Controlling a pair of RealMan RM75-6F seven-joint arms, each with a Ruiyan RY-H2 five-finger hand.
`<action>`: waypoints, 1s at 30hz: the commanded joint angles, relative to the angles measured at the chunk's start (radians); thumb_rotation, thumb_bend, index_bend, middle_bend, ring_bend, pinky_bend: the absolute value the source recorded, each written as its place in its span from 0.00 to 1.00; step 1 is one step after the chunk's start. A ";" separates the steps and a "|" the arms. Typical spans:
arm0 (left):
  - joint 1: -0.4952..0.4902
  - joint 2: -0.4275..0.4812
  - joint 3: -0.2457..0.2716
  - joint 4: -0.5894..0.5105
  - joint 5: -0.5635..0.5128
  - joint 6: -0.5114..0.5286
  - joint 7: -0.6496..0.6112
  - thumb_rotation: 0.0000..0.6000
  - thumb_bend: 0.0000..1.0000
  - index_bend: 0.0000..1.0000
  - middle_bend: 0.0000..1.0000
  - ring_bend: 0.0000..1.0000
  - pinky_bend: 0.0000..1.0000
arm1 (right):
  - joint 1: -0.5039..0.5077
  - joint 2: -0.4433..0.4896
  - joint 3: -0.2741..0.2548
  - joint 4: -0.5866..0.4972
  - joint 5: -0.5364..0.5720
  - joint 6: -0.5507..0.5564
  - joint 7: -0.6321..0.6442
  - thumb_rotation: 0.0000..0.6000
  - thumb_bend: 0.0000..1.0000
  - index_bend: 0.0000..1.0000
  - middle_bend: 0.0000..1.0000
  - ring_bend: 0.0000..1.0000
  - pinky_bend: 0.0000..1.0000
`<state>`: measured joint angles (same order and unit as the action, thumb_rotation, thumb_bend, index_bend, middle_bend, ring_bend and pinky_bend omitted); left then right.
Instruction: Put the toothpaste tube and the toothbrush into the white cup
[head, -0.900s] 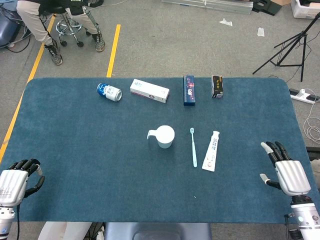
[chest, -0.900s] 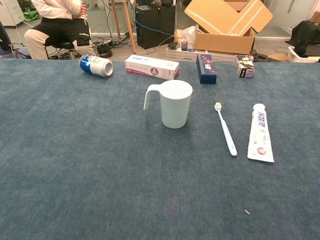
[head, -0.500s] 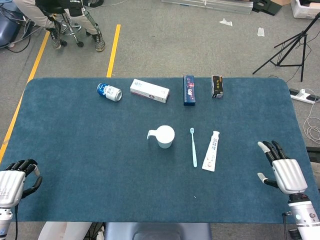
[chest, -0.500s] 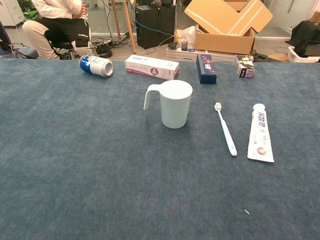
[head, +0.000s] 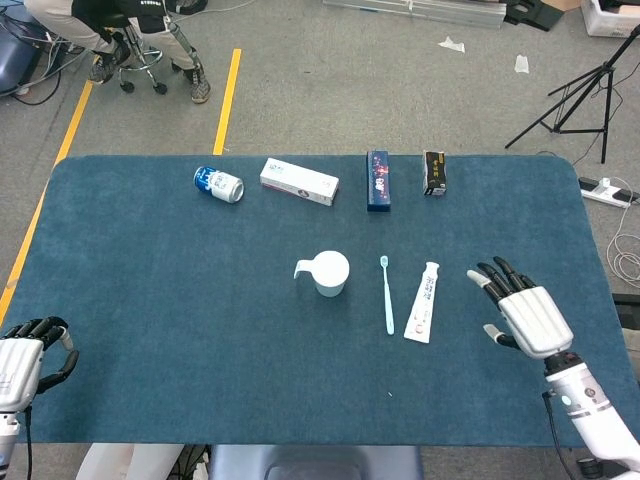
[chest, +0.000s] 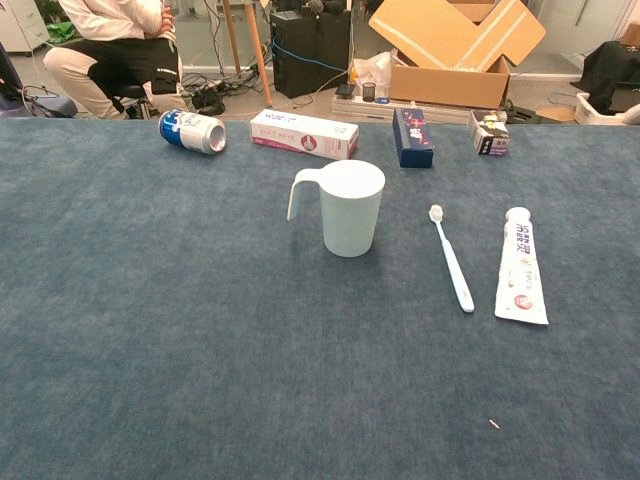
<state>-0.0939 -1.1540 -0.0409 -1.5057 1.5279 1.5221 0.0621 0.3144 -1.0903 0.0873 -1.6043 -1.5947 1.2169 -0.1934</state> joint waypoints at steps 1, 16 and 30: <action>0.003 0.004 -0.002 -0.003 -0.004 0.002 -0.003 1.00 0.32 0.57 0.39 0.37 0.44 | 0.085 0.014 0.022 0.008 0.017 -0.115 -0.099 1.00 0.15 0.18 0.10 0.00 0.31; 0.008 0.029 -0.012 -0.018 -0.022 0.004 -0.038 1.00 0.32 0.58 0.39 0.36 0.44 | 0.320 -0.142 0.047 0.272 0.123 -0.419 -0.244 1.00 0.20 0.18 0.04 0.00 0.27; 0.011 0.044 -0.020 -0.022 -0.033 0.005 -0.061 1.00 0.32 0.59 0.39 0.36 0.44 | 0.407 -0.224 0.020 0.332 0.255 -0.554 -0.325 1.00 0.52 0.18 0.00 0.00 0.21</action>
<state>-0.0832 -1.1102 -0.0606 -1.5277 1.4949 1.5267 0.0010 0.7178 -1.3110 0.1100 -1.2742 -1.3430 0.6659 -0.5144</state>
